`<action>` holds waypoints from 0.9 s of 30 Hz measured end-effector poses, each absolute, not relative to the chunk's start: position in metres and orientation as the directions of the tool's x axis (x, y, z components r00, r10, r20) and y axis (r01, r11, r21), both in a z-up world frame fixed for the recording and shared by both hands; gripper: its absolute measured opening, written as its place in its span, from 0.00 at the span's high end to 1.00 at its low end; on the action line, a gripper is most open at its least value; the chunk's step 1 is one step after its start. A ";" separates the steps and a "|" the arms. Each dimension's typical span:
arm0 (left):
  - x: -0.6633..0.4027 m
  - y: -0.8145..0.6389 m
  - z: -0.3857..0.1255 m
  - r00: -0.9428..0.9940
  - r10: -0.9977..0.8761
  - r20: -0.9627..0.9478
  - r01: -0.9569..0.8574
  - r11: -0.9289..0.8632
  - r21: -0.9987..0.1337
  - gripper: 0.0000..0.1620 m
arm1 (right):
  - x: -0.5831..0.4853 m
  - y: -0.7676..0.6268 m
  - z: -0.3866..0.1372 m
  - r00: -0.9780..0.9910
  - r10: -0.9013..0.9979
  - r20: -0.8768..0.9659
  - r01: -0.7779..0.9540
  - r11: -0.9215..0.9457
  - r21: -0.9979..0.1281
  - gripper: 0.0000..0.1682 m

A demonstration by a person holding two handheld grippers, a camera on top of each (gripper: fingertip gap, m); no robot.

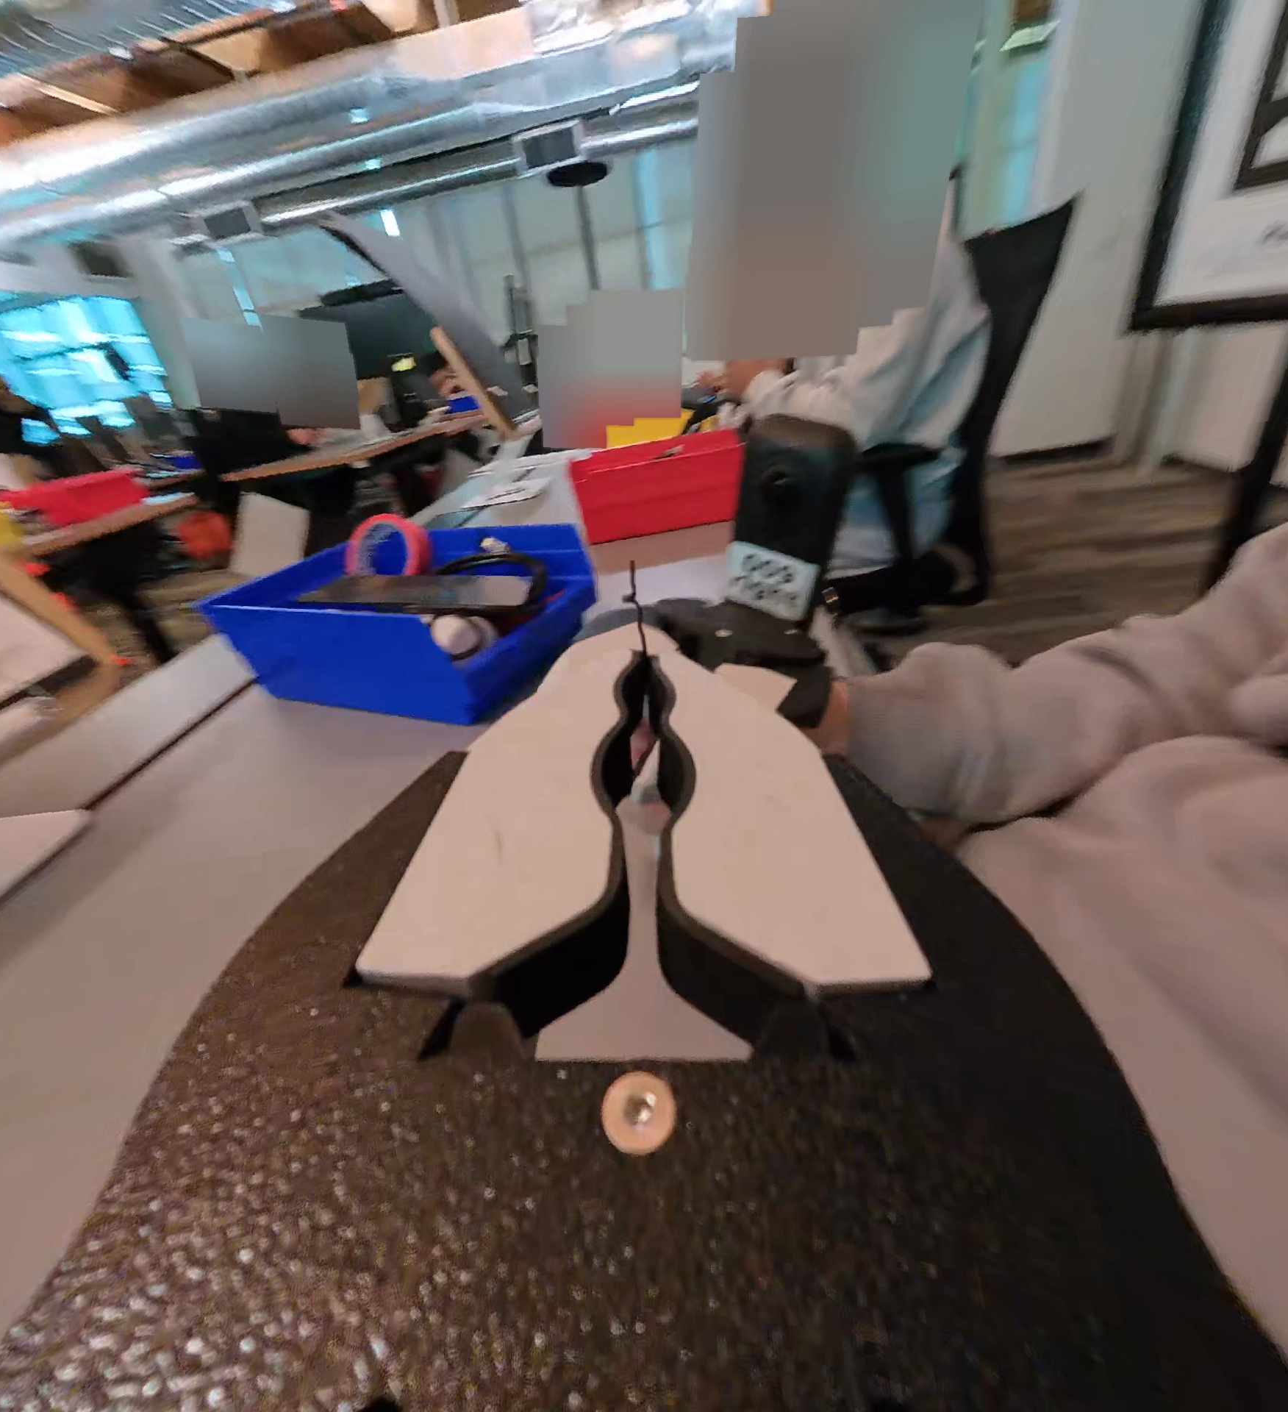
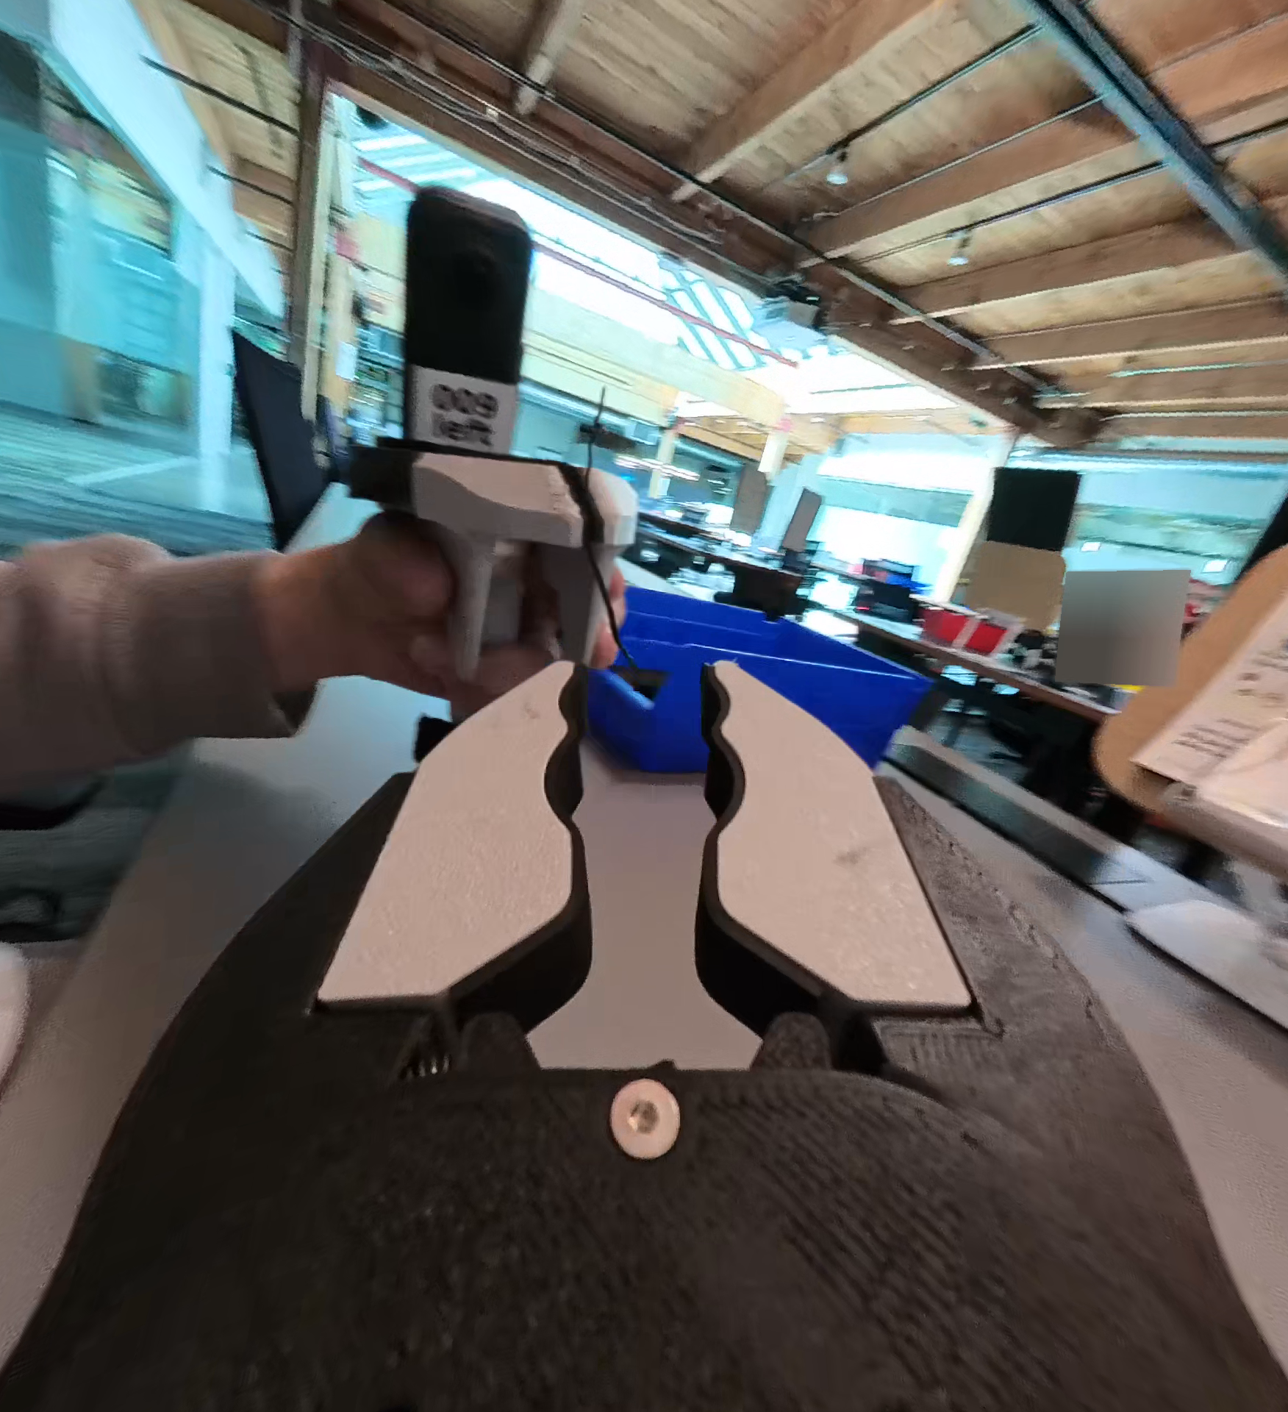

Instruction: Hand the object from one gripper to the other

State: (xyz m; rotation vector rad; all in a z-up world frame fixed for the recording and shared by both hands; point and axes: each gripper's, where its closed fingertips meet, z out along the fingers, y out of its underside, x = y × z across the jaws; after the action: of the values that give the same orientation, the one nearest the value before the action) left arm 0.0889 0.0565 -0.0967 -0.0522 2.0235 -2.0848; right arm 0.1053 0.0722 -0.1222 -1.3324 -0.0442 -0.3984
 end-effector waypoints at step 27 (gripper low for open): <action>0.064 0.063 -0.095 -0.997 -0.018 -0.076 0.077 -0.084 -0.994 0.82 | 0.050 0.064 -0.107 0.961 0.278 0.015 -0.076 0.314 -0.946 1.00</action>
State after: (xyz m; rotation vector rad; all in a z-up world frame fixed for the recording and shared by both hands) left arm 0.0643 0.0631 -0.0947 0.0669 2.0813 -2.2649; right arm 0.0497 0.0642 -0.1075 -1.2314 -0.1877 0.2349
